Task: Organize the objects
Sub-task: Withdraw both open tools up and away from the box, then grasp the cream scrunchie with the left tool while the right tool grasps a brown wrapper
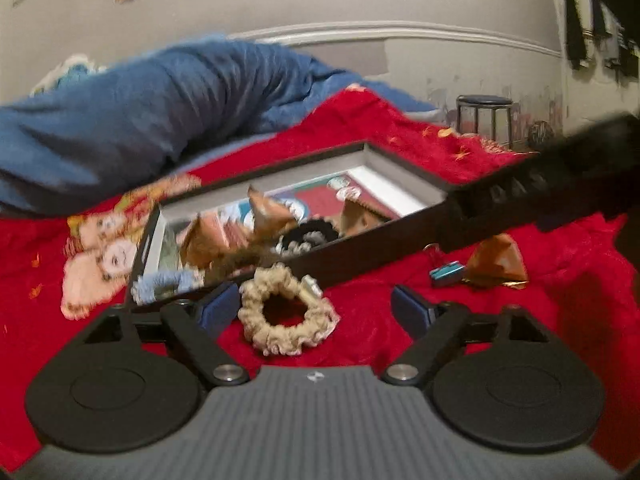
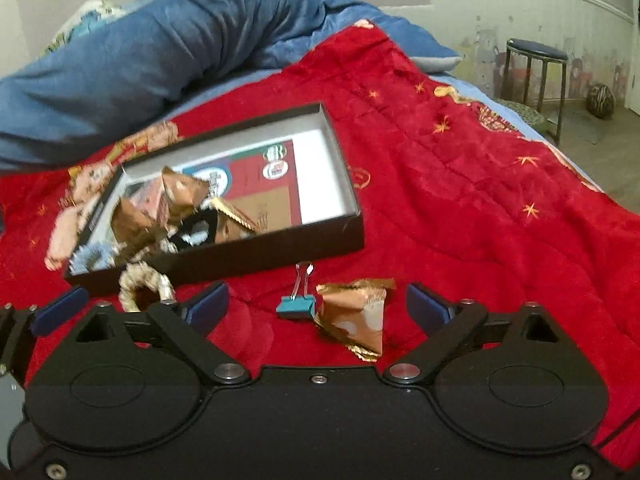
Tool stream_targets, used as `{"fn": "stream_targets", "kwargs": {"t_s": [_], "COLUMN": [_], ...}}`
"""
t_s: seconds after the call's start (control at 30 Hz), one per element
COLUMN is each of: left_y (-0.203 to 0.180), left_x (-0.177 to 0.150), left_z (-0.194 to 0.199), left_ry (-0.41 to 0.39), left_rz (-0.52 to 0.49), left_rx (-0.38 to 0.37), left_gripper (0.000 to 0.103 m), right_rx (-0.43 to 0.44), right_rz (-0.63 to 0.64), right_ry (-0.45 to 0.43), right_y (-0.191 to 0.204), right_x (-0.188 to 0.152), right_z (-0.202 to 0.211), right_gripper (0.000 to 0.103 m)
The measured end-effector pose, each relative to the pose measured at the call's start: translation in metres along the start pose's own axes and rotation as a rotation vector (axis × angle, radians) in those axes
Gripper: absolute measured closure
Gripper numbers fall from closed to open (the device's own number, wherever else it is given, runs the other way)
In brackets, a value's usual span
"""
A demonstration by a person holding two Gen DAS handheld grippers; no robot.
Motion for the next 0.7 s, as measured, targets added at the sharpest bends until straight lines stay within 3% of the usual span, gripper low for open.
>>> {"fn": "stream_targets", "kwargs": {"t_s": [0.03, 0.17, 0.33, 0.53, 0.7], "left_y": [0.005, 0.02, 0.027, 0.026, 0.028], "left_x": [-0.002, -0.012, -0.019, -0.022, -0.022], "left_z": [-0.004, -0.015, -0.022, -0.029, -0.034], "left_ry": [0.008, 0.052, 0.102, 0.116, 0.113], "left_rz": [0.02, 0.055, 0.132, 0.128, 0.182], "left_rx": [0.02, 0.074, 0.032, 0.022, 0.019], "left_gripper": [0.018, 0.021, 0.023, 0.041, 0.042], "right_rx": [-0.013, -0.055, -0.074, -0.018, 0.03], "right_rz": [0.006, 0.034, 0.012, -0.06, -0.159], "right_ry": [0.001, -0.003, -0.046, 0.046, 0.06], "right_y": [0.0, 0.003, -0.003, -0.009, -0.018], "right_x": [-0.002, -0.006, 0.003, -0.002, 0.0], "right_z": [-0.003, -0.01, -0.009, -0.025, -0.03], "right_gripper": [0.011, 0.031, 0.034, 0.036, 0.037]}}
Point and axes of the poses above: each gripper's, at about its wrist camera, not at the fingertips, and z roughly against the way its jaws point, y to its left, x to its top, the point moved 10 cm from there along -z, roughly the way its jaws point, and after that the axes turned 6 degrees about -z, right-handed, at the moved point
